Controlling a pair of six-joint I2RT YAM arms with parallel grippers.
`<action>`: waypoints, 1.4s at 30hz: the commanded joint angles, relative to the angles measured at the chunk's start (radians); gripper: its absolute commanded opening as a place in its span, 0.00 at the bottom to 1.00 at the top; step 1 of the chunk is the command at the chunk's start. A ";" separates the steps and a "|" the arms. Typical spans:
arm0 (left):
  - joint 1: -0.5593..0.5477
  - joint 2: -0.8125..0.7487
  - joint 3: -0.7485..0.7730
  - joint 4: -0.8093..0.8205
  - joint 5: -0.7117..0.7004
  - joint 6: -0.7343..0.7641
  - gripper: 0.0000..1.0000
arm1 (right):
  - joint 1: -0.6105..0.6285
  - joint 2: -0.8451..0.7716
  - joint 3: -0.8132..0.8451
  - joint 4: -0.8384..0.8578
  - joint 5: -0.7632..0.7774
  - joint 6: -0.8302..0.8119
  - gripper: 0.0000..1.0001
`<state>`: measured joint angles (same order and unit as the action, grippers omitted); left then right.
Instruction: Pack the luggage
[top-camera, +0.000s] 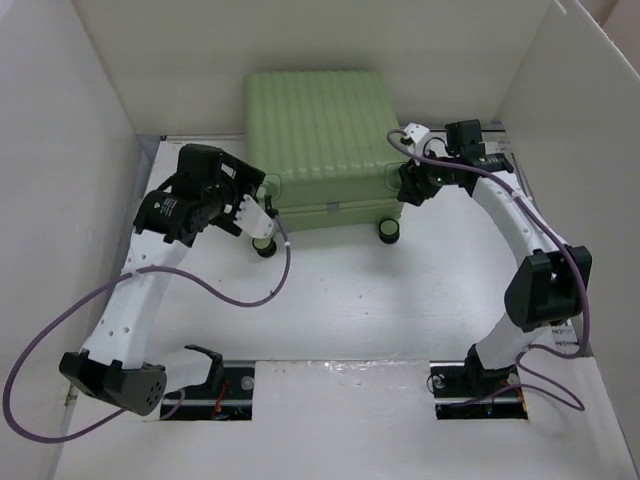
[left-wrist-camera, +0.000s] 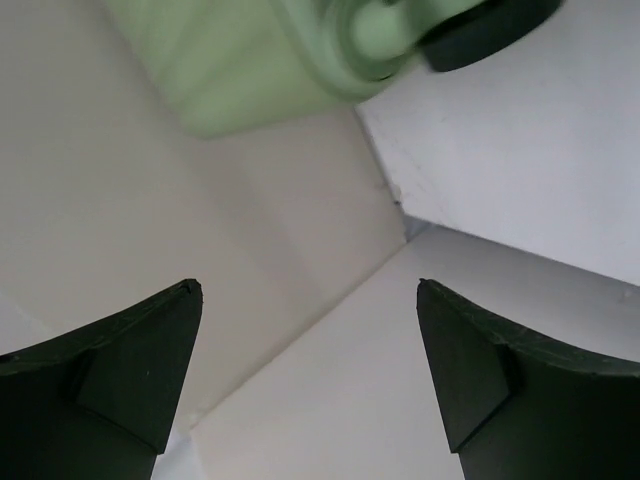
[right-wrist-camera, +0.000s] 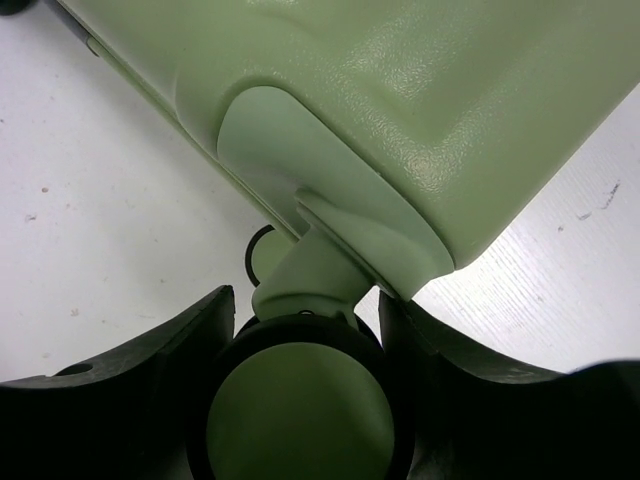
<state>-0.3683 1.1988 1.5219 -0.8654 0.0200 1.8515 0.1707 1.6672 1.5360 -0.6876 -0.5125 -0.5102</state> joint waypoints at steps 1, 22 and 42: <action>0.048 -0.047 -0.104 -0.008 0.182 0.412 0.85 | -0.030 -0.064 -0.010 0.145 0.039 -0.045 0.00; 0.048 0.038 -0.454 0.492 0.328 0.886 0.88 | -0.039 -0.093 -0.108 0.197 -0.004 -0.045 0.00; -0.173 -0.031 -0.368 0.211 0.235 0.143 0.00 | -0.232 -0.220 -0.207 0.246 0.022 0.347 1.00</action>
<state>-0.4480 1.2182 1.0904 -0.4950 0.1699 2.0514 0.0204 1.5299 1.3376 -0.5179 -0.5453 -0.3363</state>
